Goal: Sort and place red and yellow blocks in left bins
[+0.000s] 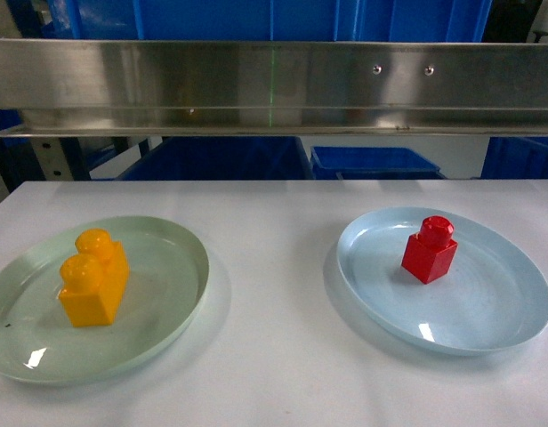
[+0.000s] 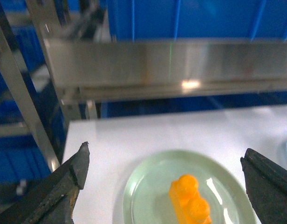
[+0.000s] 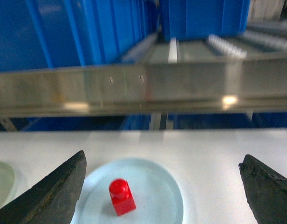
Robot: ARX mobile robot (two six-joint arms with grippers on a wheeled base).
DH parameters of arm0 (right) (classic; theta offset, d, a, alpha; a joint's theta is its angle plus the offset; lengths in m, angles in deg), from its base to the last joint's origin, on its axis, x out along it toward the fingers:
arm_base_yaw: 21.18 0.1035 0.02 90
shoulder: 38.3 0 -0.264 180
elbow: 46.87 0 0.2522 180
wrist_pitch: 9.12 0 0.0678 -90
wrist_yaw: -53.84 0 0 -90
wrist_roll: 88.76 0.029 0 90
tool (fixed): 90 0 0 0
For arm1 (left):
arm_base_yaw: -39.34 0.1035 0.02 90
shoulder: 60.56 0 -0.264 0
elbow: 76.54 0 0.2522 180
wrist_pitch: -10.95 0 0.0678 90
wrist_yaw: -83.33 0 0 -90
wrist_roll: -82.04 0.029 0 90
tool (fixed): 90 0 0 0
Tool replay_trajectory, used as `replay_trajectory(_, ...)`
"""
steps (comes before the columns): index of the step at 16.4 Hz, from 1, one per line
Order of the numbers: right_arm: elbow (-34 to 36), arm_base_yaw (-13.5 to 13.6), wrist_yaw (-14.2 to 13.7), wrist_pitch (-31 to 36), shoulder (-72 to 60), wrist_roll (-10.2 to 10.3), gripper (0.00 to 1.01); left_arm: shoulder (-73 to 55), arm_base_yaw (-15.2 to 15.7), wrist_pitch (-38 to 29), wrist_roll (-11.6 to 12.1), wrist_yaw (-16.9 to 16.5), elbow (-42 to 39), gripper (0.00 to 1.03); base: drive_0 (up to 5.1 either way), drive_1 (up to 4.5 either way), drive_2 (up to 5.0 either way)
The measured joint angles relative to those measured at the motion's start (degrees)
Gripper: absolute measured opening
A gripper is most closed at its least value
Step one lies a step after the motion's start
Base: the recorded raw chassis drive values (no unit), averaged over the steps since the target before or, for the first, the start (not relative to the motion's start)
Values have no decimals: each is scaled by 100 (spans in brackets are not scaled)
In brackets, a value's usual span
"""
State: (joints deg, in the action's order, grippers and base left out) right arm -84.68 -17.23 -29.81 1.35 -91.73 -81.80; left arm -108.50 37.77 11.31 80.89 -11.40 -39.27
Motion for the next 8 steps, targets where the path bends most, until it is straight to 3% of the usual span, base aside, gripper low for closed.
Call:
replay_trajectory(2,-636,175,87,278,-2210,332,98,-1969,66,-11,7,-118,605,98,0,0,0)
replay_trajectory(4,-1075,245,-157,800,-3458,422,98,-3097,188,-1412,251,310,695,98,0,0,0)
replay_trajectory(8,-1102,243,-186,863,-3348,431,98,-2846,212,-1558,264,334,704,98,0,0,0)
